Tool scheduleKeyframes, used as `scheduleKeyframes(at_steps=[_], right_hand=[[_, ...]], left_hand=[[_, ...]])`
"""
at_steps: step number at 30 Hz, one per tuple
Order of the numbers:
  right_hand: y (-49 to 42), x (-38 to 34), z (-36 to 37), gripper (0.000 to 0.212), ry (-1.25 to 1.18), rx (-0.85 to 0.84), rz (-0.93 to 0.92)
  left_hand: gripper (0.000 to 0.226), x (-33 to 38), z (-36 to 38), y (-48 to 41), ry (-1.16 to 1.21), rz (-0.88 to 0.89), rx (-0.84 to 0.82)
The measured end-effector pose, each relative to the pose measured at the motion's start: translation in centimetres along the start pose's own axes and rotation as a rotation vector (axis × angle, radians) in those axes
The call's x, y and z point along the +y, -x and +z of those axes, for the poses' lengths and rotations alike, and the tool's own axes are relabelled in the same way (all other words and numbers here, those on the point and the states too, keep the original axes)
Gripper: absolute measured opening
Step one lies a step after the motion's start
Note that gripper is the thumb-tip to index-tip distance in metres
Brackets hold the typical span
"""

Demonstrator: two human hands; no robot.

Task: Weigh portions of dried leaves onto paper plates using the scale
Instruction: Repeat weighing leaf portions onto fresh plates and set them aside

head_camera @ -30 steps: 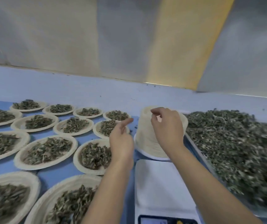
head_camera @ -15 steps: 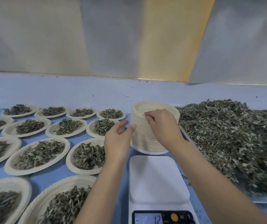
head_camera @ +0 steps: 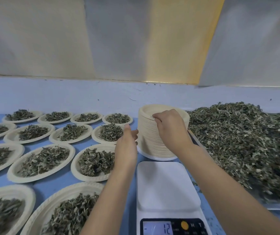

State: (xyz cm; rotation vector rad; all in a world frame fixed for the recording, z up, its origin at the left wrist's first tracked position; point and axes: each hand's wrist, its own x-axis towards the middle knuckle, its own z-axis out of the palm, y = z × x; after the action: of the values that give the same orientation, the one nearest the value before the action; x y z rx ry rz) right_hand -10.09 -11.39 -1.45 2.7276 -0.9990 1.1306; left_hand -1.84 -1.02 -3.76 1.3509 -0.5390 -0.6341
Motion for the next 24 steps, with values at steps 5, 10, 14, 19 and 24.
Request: scheduleKeyframes(at_steps=[5,10,14,19,24], right_hand=[[0.5,-0.2,-0.2,0.028,-0.063,0.135,-0.064],[3.0,-1.8,-0.9,0.029,-0.133,0.214,-0.227],[5.5,-2.1,-1.2,0.024,-0.137,0.241,-0.337],[7.1,-2.1,-1.5,0.019,-0.308,0.190,-0.269],[6.9,-0.9,-3.7,0.044,-0.536,0.210,0.227]], left_hand=[[0.026,0.1,0.4,0.1,-0.045,0.023,-0.018],[0.030,0.7,-0.2,0.8,0.104,0.057,-0.035],[0.022,1.6,-0.8,0.8,0.198,0.047,-0.009],[0.015,2.0,-1.7,0.9,0.089,0.047,0.027],[0.011,2.6,-2.8,0.8,-0.002,0.013,0.003]])
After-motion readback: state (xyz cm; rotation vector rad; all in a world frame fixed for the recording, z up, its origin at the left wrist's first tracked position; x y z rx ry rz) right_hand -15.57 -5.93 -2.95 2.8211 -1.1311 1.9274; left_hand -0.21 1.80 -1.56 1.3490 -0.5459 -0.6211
